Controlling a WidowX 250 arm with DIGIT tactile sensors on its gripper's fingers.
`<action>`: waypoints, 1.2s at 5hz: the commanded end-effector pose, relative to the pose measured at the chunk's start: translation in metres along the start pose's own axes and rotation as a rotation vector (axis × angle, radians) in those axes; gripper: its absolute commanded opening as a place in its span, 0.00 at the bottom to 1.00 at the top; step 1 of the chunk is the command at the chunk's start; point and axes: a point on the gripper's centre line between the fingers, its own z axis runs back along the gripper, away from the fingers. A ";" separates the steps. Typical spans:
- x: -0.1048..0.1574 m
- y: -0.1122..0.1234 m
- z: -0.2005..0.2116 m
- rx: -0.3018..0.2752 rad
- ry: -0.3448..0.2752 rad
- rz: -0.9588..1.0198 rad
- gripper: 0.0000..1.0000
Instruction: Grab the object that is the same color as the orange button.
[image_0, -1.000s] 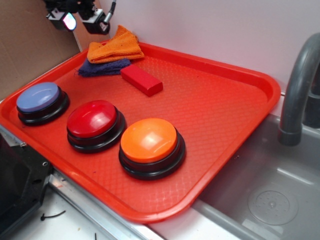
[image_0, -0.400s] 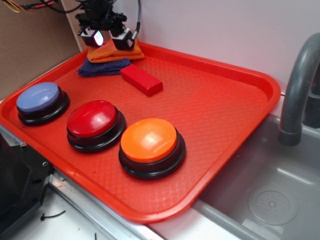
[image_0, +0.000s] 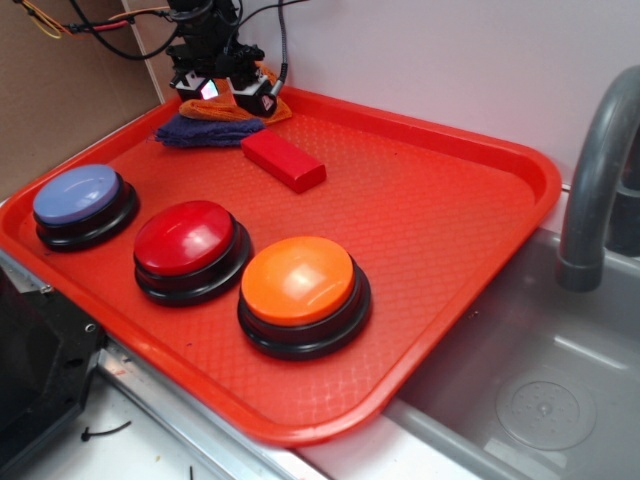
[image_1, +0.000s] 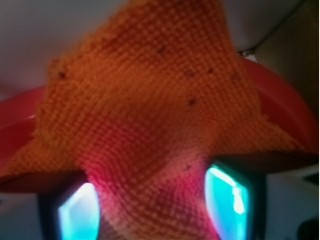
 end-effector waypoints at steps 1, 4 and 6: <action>0.008 0.008 0.035 0.034 -0.012 -0.033 0.00; -0.004 -0.004 0.146 -0.015 0.131 -0.059 0.00; -0.031 -0.054 0.197 -0.114 0.166 -0.163 0.00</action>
